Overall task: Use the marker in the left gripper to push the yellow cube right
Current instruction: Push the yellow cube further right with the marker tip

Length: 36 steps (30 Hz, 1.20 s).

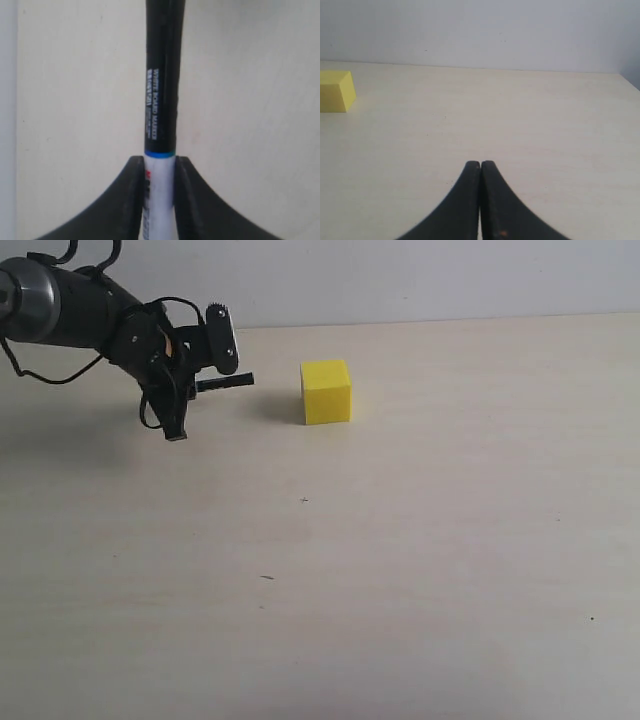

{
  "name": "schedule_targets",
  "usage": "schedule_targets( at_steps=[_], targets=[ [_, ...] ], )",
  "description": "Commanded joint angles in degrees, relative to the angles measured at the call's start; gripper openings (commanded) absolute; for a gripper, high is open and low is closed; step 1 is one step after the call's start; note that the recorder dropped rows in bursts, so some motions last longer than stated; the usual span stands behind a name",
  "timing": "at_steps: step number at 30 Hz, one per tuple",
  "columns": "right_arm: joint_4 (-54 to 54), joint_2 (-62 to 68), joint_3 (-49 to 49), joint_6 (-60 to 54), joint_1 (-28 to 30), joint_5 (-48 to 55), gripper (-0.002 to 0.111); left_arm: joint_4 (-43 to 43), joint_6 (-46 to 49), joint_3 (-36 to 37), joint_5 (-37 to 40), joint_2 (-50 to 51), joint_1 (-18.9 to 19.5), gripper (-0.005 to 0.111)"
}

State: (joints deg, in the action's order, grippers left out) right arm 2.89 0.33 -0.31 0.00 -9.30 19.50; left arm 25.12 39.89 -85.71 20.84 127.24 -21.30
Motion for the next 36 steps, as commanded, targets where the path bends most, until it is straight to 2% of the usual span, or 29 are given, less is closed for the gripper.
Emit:
schedule_targets(
  at_steps=[1,4,6,7,14,19,22,28,31,36],
  targets=[
    [0.03,-0.33,0.31,0.31,0.33,-0.51,0.000,1.18,-0.81,-0.44,-3.67,1.53,-1.58,0.000],
    [0.03,-0.33,0.31,0.31,0.33,-0.51,0.000,1.57,-0.81,-2.88,-4.54,3.20,-5.69,0.000],
    [0.03,-0.33,0.31,0.31,0.33,-0.51,0.000,1.57,-1.05,-6.41,-2.35,4.68,-9.56,0.000],
    [0.03,-0.33,0.31,0.31,0.33,-0.51,0.000,1.70,-1.20,-7.04,-1.67,4.79,-9.99,0.000],
    [0.03,-0.33,0.31,0.31,0.33,-0.51,0.000,1.70,-1.85,-7.74,2.30,4.99,-7.62,0.000],
    [0.03,-0.33,0.31,0.31,0.33,-0.51,0.000,2.17,-2.23,-7.74,-0.45,5.67,-6.65,0.000],
    [0.03,-0.33,0.31,0.31,0.33,-0.51,0.000,2.17,-2.74,-9.22,-3.05,6.42,-8.12,0.000],
    [0.03,-0.33,0.31,0.31,0.33,-0.51,0.000,1.73,-2.88,-14.62,-2.39,9.29,-13.02,0.000],
    [0.03,-0.33,0.31,0.31,0.33,-0.51,0.000,1.73,-4.27,-15.20,0.28,9.59,-13.25,0.000],
    [0.03,-0.33,0.31,0.31,0.33,-0.51,0.000,1.97,-6.78,-15.20,5.02,9.48,-10.94,0.000]
  ],
)
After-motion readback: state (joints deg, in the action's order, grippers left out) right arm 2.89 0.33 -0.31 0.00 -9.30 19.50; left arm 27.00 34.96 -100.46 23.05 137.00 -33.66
